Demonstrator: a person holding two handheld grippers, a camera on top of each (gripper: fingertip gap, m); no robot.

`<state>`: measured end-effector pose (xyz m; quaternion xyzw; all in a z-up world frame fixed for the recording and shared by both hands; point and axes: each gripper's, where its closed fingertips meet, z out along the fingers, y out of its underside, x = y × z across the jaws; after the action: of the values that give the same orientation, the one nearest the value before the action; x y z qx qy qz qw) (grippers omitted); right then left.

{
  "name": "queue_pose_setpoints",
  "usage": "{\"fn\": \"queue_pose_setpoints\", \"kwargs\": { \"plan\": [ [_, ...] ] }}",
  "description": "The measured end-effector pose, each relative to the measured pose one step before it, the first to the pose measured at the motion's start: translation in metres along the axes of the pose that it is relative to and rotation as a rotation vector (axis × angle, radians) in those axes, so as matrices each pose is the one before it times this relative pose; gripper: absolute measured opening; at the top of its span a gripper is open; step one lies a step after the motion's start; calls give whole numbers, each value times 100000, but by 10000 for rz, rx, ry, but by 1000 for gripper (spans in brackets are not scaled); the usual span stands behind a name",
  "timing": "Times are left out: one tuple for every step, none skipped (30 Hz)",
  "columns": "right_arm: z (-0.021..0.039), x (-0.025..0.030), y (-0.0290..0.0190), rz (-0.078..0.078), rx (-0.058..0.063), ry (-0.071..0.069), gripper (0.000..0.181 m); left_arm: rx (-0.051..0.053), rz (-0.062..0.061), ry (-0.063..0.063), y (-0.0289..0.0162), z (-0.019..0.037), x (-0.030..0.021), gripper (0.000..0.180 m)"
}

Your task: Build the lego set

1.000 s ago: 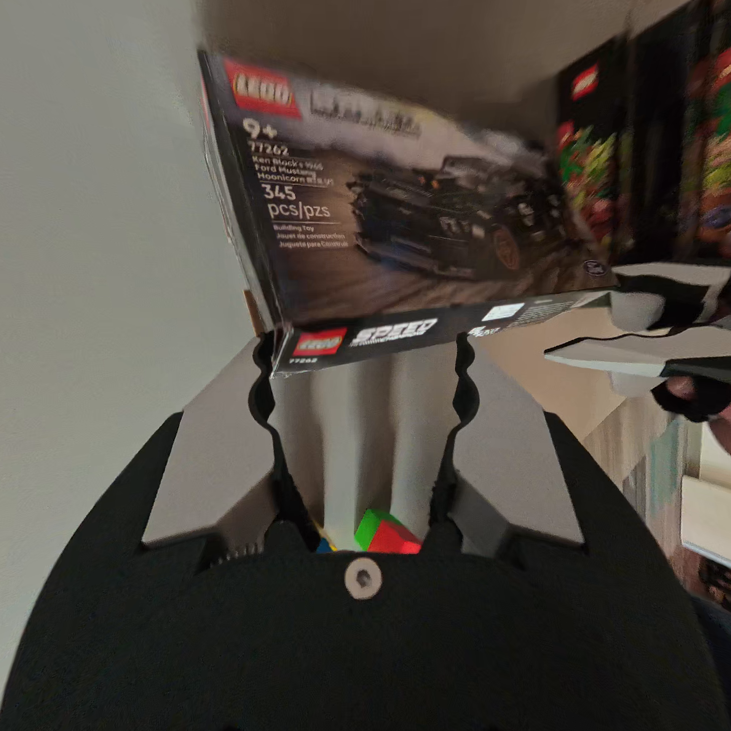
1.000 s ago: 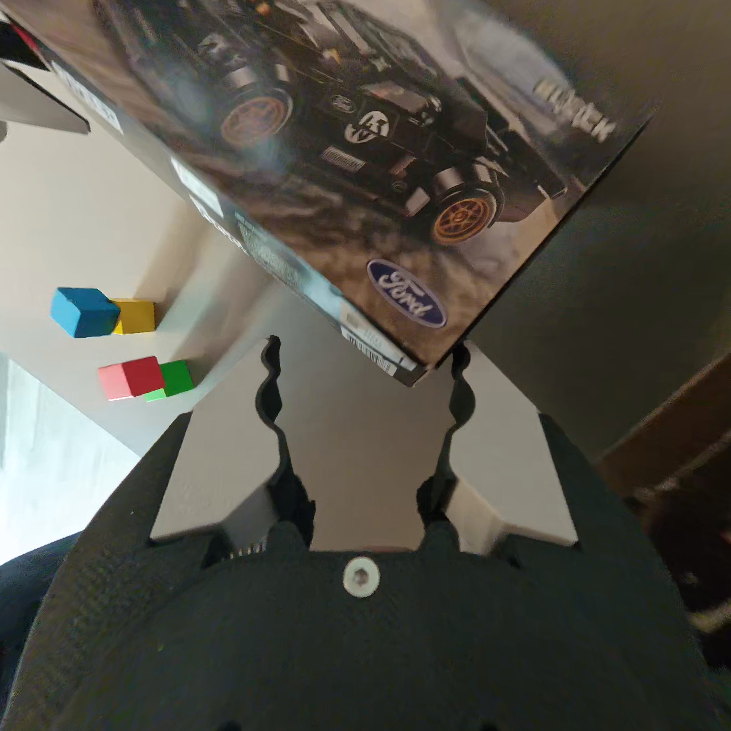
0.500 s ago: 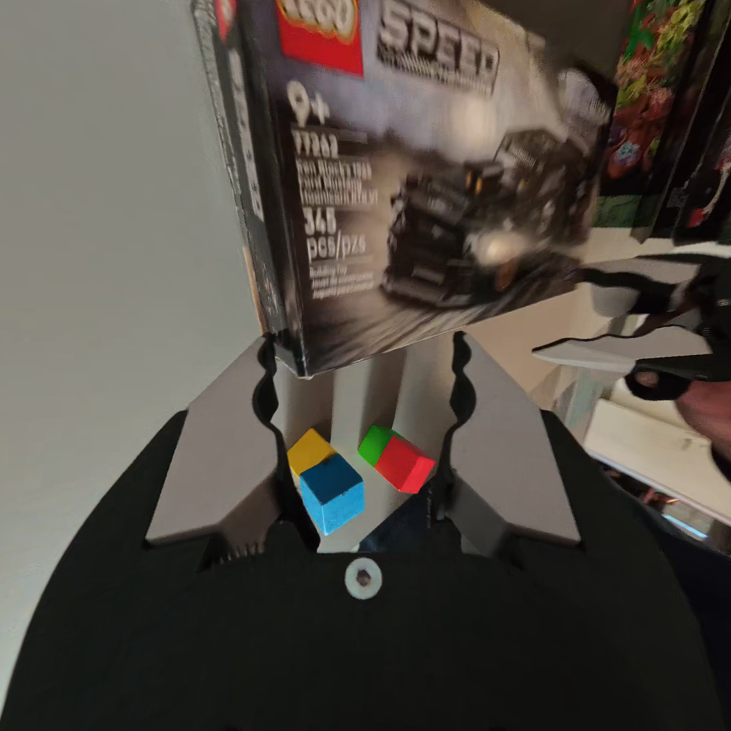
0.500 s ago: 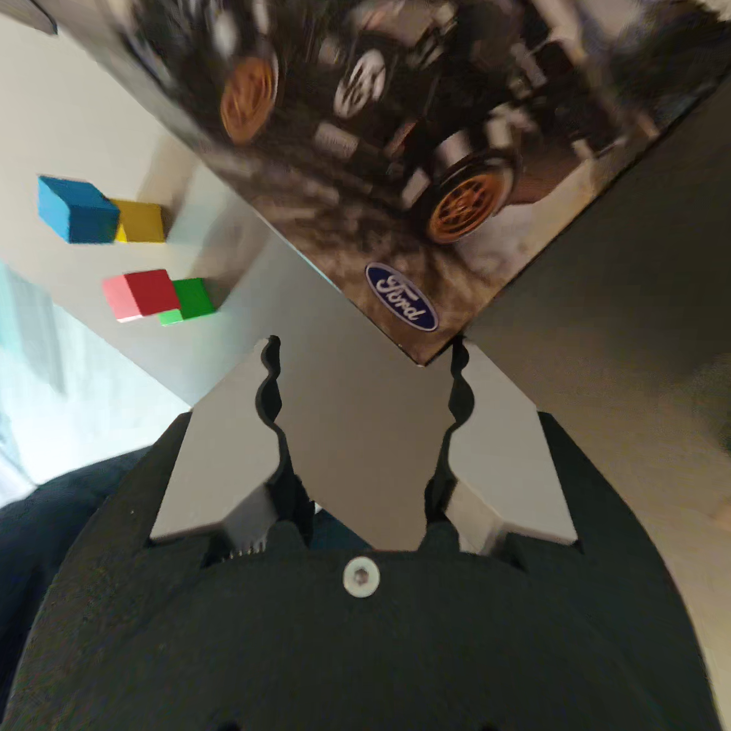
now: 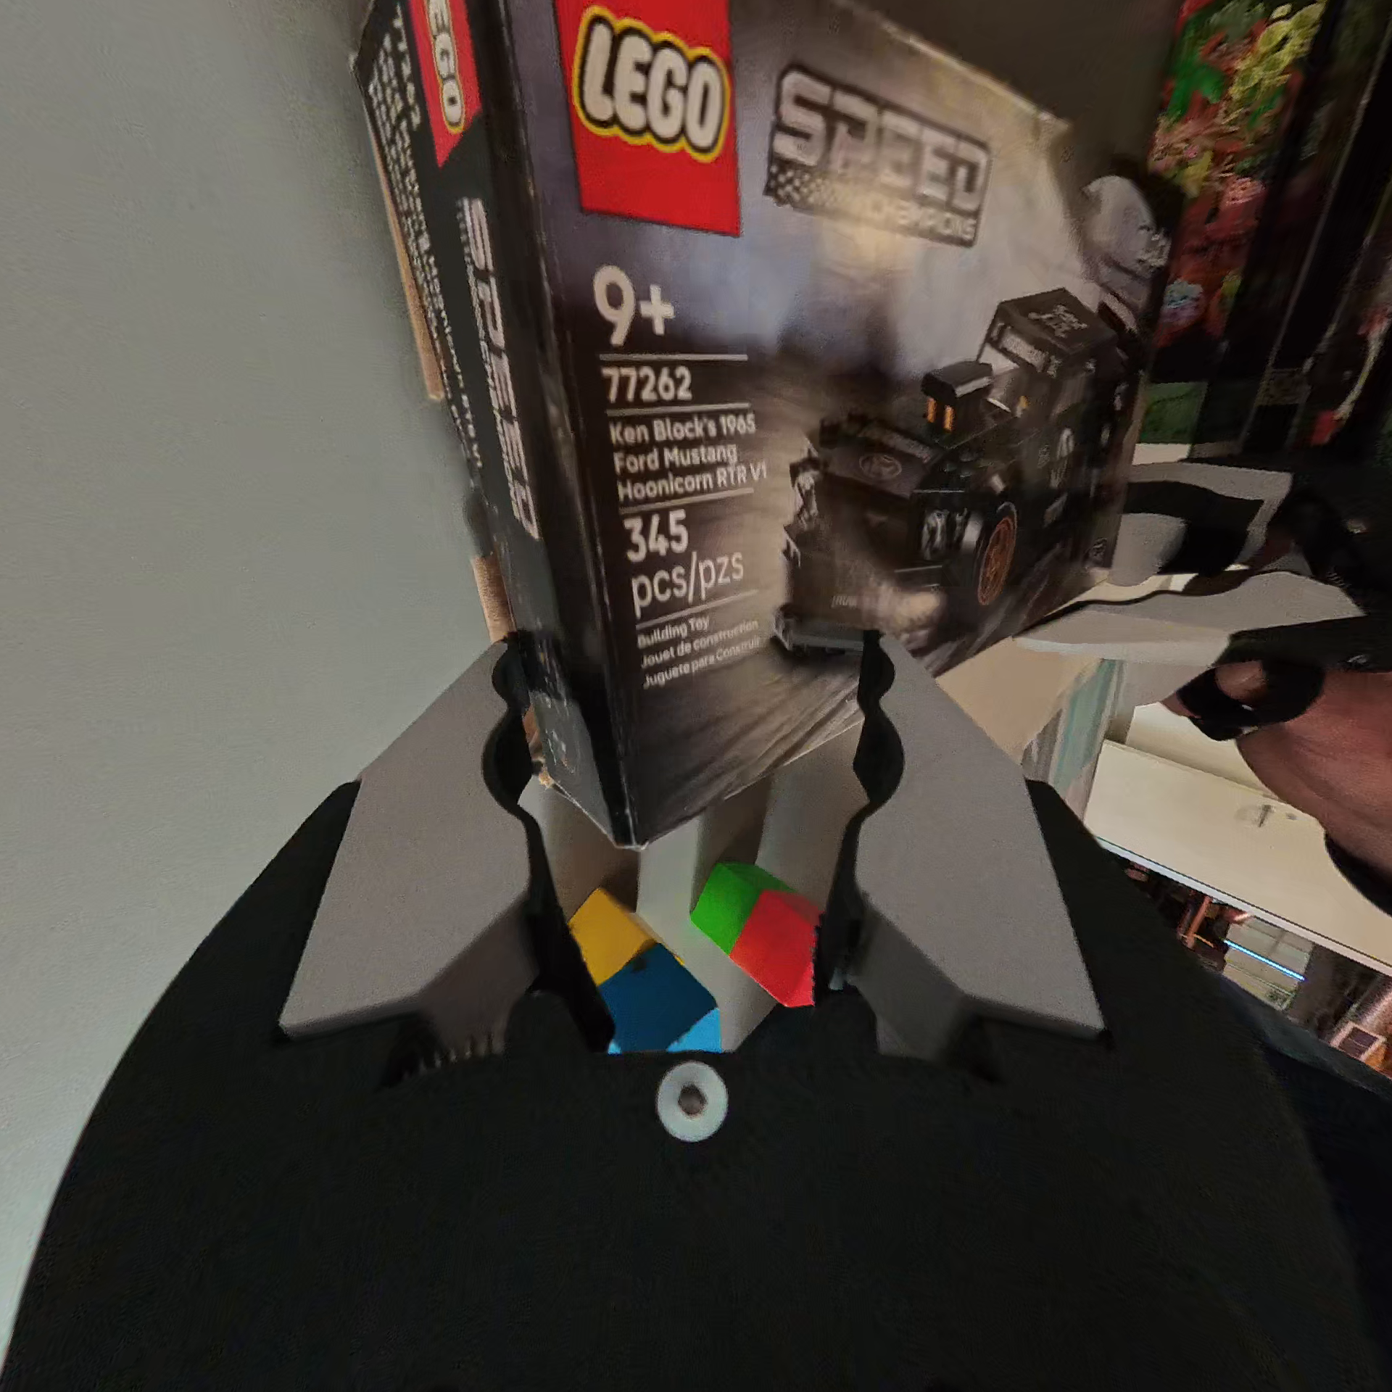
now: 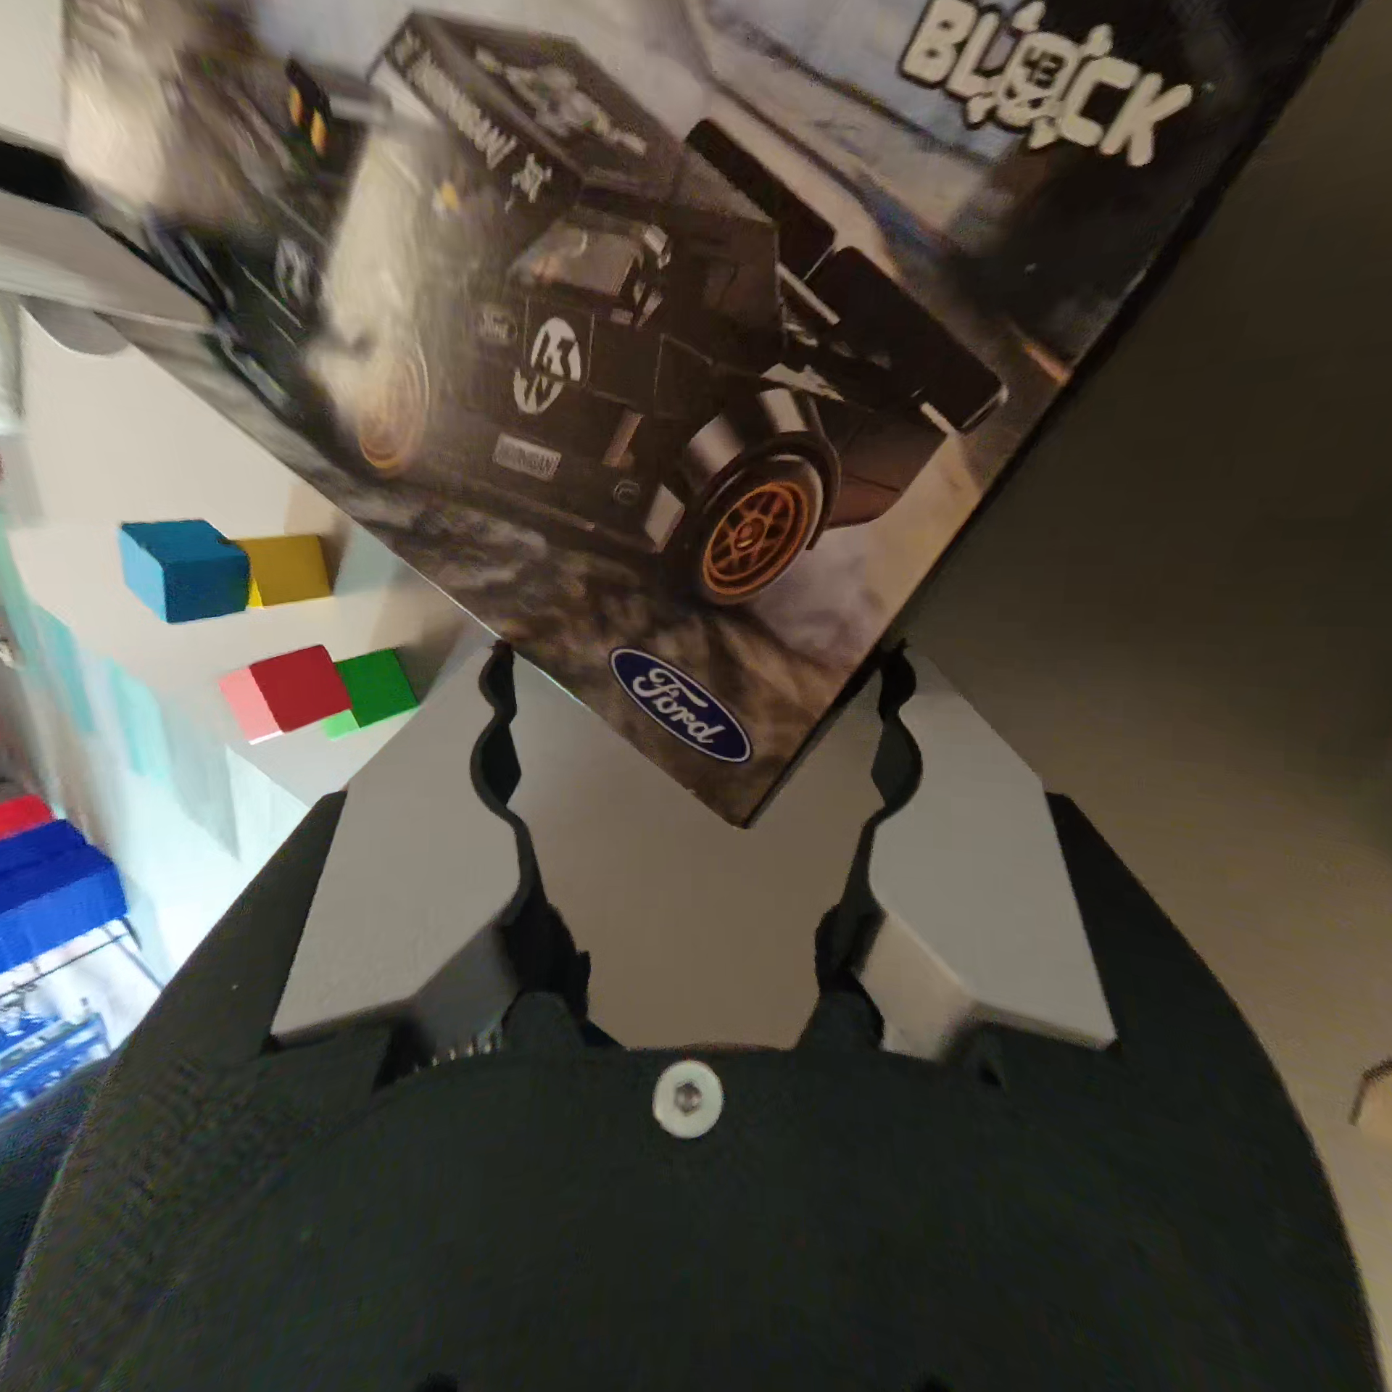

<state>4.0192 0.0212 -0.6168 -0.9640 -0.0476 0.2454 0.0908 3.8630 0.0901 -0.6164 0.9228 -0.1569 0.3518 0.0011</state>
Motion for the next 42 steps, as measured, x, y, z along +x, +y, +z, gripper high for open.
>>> {"fn": "queue_pose_setpoints", "kwargs": {
  "plan": [
    [-326, -187, 64, -33, 38, 18, 93, 110, 125, 1, -201, -364, 274, 86],
    [-414, -183, -144, 14, 204, 1, 91, 79, 62, 23, -212, -468, 320, 86],
    [-488, -88, -180, -129, 181, 124, 86, 112, 20, 52, -331, -536, 394, 87],
    [-540, -27, -243, -147, 181, 185, 80, 215, 56, 58, -521, -569, 466, 88],
    [-549, -153, -327, -117, 168, 121, 75, 318, 57, 62, -711, -603, 542, 89],
    [-495, -249, -344, -168, 127, 84, 75, 245, -22, 27, -678, -606, 544, 90],
    [-354, -202, -192, -135, -15, 89, 74, 140, 62, -37, -557, -505, 451, 90],
    [-224, -105, -100, -97, -102, 145, 74, 1, 157, -24, -319, -307, 385, 89],
    [-218, -91, -212, -83, -2, 116, 78, -118, 35, -22, -77, -91, 233, 90],
    [-232, 7, -258, -82, 96, 82, 79, 9, -10, -1, -87, 36, 182, 91],
    [-192, 47, -58, -55, 53, -8, 80, 8, 127, 4, 62, 59, 125, 93],
    [-189, -4, 124, 86, -1, -111, 79, -40, 27, 43, 224, 31, 76, 93],
    [-287, -102, 217, 45, -44, -59, 78, 4, -95, 72, 243, 37, 127, 92],
    [-295, -88, 272, -210, -52, 158, 79, 42, -73, 117, 266, 64, 199, 93],
    [-293, -75, 210, -281, 12, 241, 82, 88, -30, 120, 263, 81, 237, 92],
    [-310, -17, 114, -164, 60, 209, 82, 67, -65, 75, 252, 43, 220, 93],
    [-366, 44, 79, -65, 43, 156, 82, 51, -18, 65, 220, -23, 303, 93],
    [-448, 32, -111, -12, 142, 96, 81, 83, 10, 71, 124, -113, 352, 93],
    [-575, 56, -294, -74, 206, 105, 81, 155, 21, 72, -73, -250, 434, 93],
    [-637, 127, -321, -177, 133, 181, 77, 163, 86, 46, -218, -396, 538, 93],
    [-697, 76, -388, -214, 82, 182, 75, 165, 177, 24, -338, -513, 635, 93],
    [-804, 17, -635, -199, 199, 159, 74, 218, 121, 47, -531, -602, 718, 92],
    [-899, 50, -738, -197, 213, 176, 73, 212, 175, 35, -659, -675, 772, 92],
    [-959, 39, -765, -180, 141, 160, 73, 168, 251, 17, -776, -725, 878, 92],
    [-1073, 97, -957, -138, 220, 166, 73, 189, 182, 47, -910, -729, 924, 92],
    [-1197, 185, -1154, -88, 306, 179, 73, 193, 146, 78, -959, -745, 975, 92],
    [-1222, 227, -1179, -116, 230, 164, 73, 207, 251, 72, -1042, -755, 1055, 92],
    [-1309, 281, -1321, -135, 274, 179, 73, 251, 197, 84, -1174, -793, 1076, 92],
    [-1343, 402, -1420, -178, 316, 246, 72, 290, 157, 112, -1270, -787, 1154, 92],
    [-1300, 443, -1360, -199, 234, 251, 72, 289, 243, 101, -1318, -731, 1209, 92],
    [-1288, 496, -1350, -142, 221, 229, 71, 319, 265, 80, -1420, -687, 1229, 91],
    [-1286, 535, -1369, -124, 258, 220, 71, 282, 204, 76, -1406, -610, 1233, 91],
    [-1307, 585, -1329, -124, 232, 229, 71, 267, 254, 76, -1414, -572, 1287, 91],
    [-1372, 583, -1340, -132, 238, 231, 71, 300, 271, 105, -1441, -524, 1294, 91],
    [-1393, 621, -1421, -162, 282, 250, 71, 296, 190, 132, -1413, -494, 1245, 91],
    [-1337, 677, -1414, -164, 284, 252, 72, 222, 171, 139, -1300, -432, 1210, 91],
    [-1253, 669, -1311, -172, 227, 233, 72, 195, 200, 128, -1253, -383, 1180, 91],
    [-1164, 675, -1258, -126, 234, 190, 72, 258, 203, 118, -1329, -377, 1163, 91],
    [-1083, 670, -1167, -123, 219, 161, 72, 206, 230, 94, -1266, -315, 1095, 91],
    [-1055, 719, -1067, -137, 156, 158, 72, 92, 206, 98, -1147, -235, 1089, 91],
    [-1066, 724, -1033, -69, 149, 146, 72, 82, 201, 101, -1124, -158, 1089, 91],
    [-1058, 744, -1019, -87, 168, 167, 72, 146, 254, 87, -1196, -107, 1070, 91]
  ]
}}
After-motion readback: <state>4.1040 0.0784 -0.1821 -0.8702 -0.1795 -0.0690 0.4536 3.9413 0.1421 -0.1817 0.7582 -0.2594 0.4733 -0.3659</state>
